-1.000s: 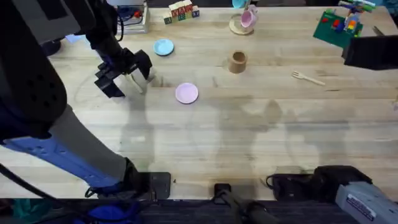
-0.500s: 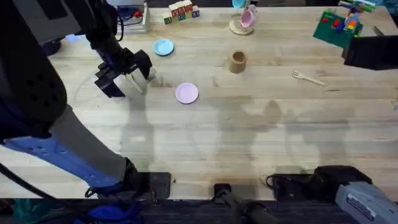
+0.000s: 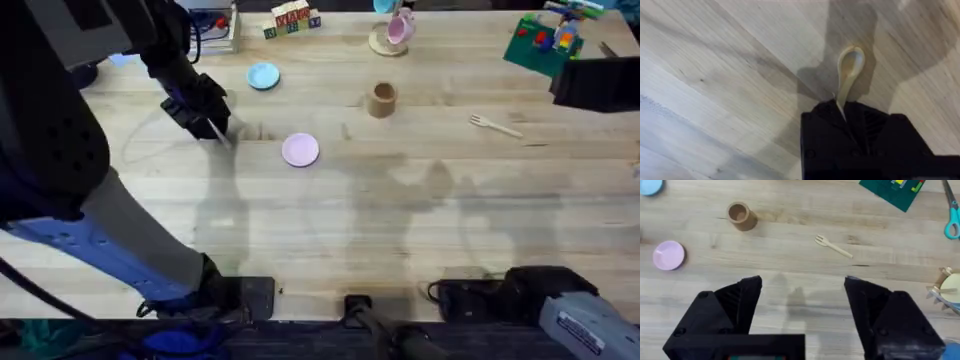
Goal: Pick up a utensil and set it on the pink plate, then put the other utensil in the container.
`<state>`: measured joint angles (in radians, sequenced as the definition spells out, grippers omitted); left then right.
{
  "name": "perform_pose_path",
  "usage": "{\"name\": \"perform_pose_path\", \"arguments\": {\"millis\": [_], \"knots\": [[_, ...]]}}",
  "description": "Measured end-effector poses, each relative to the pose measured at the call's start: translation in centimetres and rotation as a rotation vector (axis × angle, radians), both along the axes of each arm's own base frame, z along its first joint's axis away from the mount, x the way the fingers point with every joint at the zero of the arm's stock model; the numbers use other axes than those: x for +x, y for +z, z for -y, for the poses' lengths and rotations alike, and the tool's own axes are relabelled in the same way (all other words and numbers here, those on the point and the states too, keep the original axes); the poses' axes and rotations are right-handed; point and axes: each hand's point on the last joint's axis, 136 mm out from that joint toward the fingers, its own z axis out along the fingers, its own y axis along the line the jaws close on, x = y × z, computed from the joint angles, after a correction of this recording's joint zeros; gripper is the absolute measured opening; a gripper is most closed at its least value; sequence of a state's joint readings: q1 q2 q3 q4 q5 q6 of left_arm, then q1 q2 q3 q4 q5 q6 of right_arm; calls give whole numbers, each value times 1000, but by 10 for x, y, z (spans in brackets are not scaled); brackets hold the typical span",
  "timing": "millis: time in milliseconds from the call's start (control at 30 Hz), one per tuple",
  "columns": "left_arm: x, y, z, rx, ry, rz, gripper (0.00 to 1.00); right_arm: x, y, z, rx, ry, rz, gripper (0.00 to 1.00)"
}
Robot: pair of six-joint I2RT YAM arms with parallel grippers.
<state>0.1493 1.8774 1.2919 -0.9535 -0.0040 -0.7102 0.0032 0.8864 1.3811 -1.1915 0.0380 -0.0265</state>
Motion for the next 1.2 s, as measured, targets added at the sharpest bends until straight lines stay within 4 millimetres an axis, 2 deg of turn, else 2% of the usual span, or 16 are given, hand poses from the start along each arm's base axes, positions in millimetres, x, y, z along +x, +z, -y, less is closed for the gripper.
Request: {"name": "perform_pose_path", "arguments": {"millis": [367,600,733,833,1067,1200], "knots": [[-3,1,0,-2,-6,-13,45,0,0,0,0,0,0,996],[-27,4,1,0,-65,-119,43,0,0,0,0,0,0,995],[-22,11,2,8,-116,-98,43,0,0,0,0,0,0,996],[-21,27,10,19,-164,-61,43,0,0,0,0,0,0,996],[-19,88,41,51,-333,108,43,0,0,0,0,0,0,996],[-26,105,64,54,-433,144,43,0,0,0,0,0,0,996]]}}
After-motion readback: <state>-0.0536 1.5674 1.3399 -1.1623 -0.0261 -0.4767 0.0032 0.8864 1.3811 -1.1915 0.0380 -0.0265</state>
